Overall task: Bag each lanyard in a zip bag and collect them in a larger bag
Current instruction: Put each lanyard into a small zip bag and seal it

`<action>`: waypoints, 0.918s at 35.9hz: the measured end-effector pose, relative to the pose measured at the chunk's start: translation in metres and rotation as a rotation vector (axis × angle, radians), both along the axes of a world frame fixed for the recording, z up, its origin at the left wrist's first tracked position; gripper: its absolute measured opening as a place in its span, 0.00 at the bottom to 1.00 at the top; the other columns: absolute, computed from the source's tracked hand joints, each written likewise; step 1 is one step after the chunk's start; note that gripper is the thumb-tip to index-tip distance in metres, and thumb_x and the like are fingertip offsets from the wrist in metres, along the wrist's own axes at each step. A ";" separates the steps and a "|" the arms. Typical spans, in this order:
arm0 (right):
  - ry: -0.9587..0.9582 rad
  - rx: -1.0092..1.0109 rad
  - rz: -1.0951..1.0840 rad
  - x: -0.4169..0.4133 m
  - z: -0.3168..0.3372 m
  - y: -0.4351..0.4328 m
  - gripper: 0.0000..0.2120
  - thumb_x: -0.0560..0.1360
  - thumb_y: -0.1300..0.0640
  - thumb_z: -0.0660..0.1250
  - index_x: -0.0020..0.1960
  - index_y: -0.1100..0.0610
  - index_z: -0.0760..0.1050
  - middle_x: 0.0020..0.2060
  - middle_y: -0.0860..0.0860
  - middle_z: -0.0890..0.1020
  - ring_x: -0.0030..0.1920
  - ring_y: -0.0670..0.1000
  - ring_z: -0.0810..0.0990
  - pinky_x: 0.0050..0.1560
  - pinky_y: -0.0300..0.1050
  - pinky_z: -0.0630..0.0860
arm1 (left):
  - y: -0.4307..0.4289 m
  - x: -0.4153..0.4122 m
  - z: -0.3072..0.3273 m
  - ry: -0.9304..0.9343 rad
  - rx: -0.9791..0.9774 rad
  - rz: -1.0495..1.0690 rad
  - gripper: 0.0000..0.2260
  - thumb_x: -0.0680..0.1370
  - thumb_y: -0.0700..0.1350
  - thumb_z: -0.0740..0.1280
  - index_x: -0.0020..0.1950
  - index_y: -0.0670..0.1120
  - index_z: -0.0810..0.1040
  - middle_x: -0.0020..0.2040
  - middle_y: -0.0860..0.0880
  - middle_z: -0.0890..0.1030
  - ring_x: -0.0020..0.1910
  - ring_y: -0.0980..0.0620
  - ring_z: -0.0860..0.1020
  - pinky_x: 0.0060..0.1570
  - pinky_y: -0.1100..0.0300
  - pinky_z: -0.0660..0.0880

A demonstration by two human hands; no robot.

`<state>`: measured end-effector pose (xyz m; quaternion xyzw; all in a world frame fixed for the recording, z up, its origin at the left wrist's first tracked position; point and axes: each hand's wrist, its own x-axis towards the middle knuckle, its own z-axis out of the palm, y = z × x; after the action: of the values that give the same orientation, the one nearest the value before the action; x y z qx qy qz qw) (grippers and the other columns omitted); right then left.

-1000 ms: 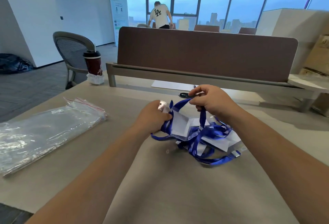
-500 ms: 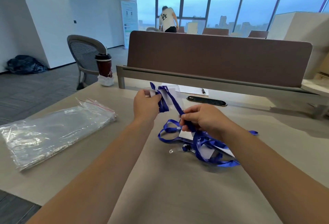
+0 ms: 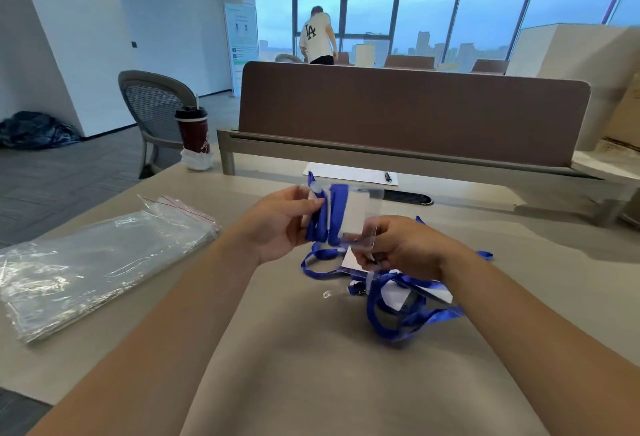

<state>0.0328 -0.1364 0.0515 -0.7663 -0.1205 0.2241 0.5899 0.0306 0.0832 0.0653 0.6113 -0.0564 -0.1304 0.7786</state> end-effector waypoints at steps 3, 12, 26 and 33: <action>0.064 0.028 0.074 0.002 0.005 -0.008 0.15 0.74 0.74 0.64 0.48 0.57 0.83 0.47 0.61 0.84 0.46 0.58 0.81 0.47 0.48 0.78 | 0.003 -0.005 0.004 -0.023 0.127 -0.127 0.05 0.81 0.37 0.63 0.55 0.44 0.75 0.49 0.44 0.81 0.46 0.47 0.81 0.42 0.57 0.81; 0.159 -0.112 0.143 0.008 0.020 -0.022 0.11 0.72 0.72 0.69 0.49 0.59 0.80 0.49 0.66 0.78 0.43 0.57 0.78 0.38 0.42 0.77 | -0.004 -0.008 0.008 -0.087 0.569 -0.186 0.13 0.80 0.36 0.66 0.62 0.48 0.74 0.57 0.44 0.81 0.54 0.46 0.80 0.51 0.55 0.80; -0.148 0.106 -0.157 0.009 0.011 -0.002 0.10 0.75 0.71 0.66 0.54 0.65 0.80 0.49 0.59 0.85 0.51 0.56 0.84 0.56 0.49 0.80 | -0.008 -0.005 -0.016 -0.009 0.501 -0.139 0.14 0.79 0.36 0.66 0.63 0.47 0.74 0.60 0.43 0.79 0.58 0.44 0.80 0.57 0.46 0.80; -0.208 0.154 -0.239 0.009 0.006 0.005 0.08 0.76 0.69 0.68 0.53 0.62 0.81 0.47 0.57 0.86 0.48 0.55 0.85 0.51 0.46 0.81 | -0.011 -0.003 -0.015 -0.047 0.568 -0.044 0.15 0.78 0.36 0.68 0.63 0.48 0.74 0.60 0.45 0.79 0.56 0.45 0.79 0.52 0.51 0.82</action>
<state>0.0417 -0.1314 0.0572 -0.7467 -0.1054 0.0620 0.6539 0.0271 0.0724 0.0506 0.8064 -0.0488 -0.1436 0.5716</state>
